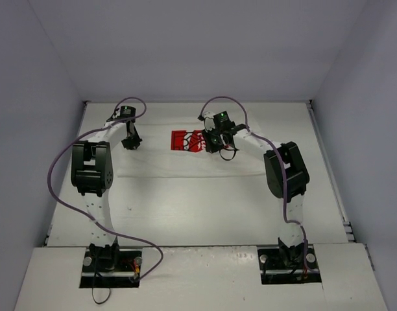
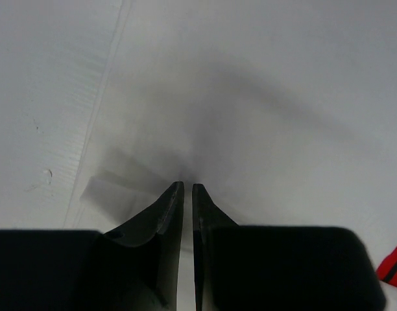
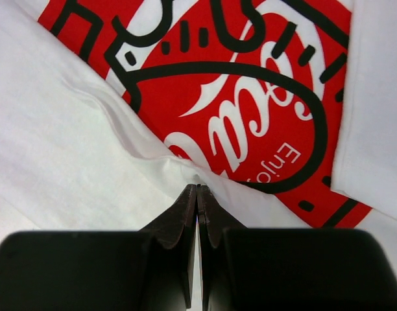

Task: Fold and stack the t-shirts
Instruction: Fold the flattened tshirt in 1/3 of the way

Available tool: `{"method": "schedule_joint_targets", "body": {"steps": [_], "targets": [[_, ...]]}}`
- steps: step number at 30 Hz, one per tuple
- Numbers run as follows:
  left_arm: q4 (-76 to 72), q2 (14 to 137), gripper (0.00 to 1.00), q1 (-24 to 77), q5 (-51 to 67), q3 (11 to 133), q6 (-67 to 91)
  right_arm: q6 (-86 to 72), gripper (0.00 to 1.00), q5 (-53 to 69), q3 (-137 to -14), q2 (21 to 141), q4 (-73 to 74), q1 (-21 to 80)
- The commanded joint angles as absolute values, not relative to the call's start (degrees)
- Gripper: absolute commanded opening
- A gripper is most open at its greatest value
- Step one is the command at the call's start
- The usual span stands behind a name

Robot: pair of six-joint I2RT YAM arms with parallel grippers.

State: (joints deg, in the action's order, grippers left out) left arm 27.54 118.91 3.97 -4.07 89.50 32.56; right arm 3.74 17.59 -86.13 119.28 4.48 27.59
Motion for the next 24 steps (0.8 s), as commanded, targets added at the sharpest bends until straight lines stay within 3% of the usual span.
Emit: {"method": "schedule_joint_targets", "body": {"steps": [1, 6, 11, 13, 17, 21, 24], "targets": [[24.4, 119.4, 0.07, 2.7, -5.1, 93.8, 30.4, 2.8, 0.0, 17.5, -87.9, 119.1, 2.2, 26.5], [22.8, 115.0, 0.09, 1.9, -4.5, 94.9, 29.5, 2.2, 0.0, 16.0, -91.7, 121.8, 2.2, 25.8], [22.8, 105.3, 0.31, 2.1, -5.0, 90.5, 29.2, 1.7, 0.0, 16.3, -95.8, 123.6, 2.4, 25.7], [22.9, 102.7, 0.33, 2.1, -5.1, 86.6, 29.7, 1.7, 0.01, 17.3, -96.5, 123.4, 2.3, 25.9], [21.6, 101.4, 0.25, 2.5, -4.8, 79.8, 31.0, 1.1, 0.05, 19.4, -97.2, 121.2, 2.2, 26.4], [21.6, 104.3, 0.17, 2.4, -5.3, 79.8, 30.6, 0.3, 0.18, 16.8, -95.5, 116.2, 2.2, 26.2], [22.1, 106.2, 0.14, 2.3, -5.5, 81.2, 30.3, -0.8, 0.21, 13.8, -92.6, 112.7, 2.2, 25.1]]}}
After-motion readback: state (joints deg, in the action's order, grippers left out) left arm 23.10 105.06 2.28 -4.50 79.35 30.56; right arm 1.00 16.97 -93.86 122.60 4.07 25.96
